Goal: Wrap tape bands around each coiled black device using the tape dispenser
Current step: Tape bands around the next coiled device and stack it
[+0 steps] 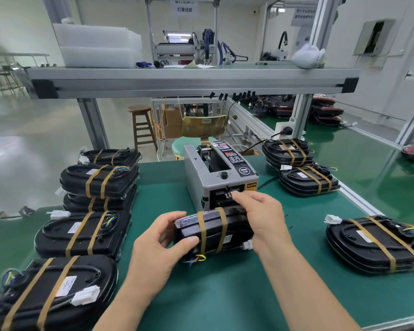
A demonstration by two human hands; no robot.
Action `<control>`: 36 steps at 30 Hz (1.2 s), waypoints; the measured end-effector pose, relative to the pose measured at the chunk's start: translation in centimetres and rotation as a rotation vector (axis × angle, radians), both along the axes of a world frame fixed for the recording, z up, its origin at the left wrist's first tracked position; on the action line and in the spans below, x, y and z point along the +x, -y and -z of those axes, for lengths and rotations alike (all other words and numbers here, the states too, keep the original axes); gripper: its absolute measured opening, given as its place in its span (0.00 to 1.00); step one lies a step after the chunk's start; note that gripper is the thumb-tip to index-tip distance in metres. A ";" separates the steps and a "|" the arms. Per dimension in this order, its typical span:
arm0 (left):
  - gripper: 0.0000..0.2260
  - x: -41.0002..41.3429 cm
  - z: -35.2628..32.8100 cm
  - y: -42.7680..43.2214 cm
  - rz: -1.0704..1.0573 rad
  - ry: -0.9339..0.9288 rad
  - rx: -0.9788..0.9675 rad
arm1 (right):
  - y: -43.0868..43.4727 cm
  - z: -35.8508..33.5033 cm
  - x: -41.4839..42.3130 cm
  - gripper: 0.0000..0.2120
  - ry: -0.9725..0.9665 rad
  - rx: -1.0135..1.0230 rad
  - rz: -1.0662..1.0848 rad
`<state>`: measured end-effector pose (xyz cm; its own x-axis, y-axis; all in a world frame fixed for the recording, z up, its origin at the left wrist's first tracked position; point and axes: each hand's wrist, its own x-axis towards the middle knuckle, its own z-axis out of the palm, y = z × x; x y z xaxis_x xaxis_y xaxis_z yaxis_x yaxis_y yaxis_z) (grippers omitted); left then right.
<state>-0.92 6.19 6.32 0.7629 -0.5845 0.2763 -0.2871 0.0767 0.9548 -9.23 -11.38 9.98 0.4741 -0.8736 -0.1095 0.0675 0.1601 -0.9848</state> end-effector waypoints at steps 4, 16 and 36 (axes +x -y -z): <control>0.19 -1.0 0.3 1.5 -0.029 0.016 -0.032 | -3.7 -0.8 -0.5 0.11 0.032 -0.229 -0.074; 0.18 -1.6 0.5 1.7 -0.079 0.017 -0.033 | -6.1 1.4 -0.3 0.08 -0.152 -0.501 -0.173; 0.06 -1.6 -0.3 1.3 -0.016 -0.074 -0.032 | -6.3 1.4 -0.3 0.09 -0.206 -0.548 -0.139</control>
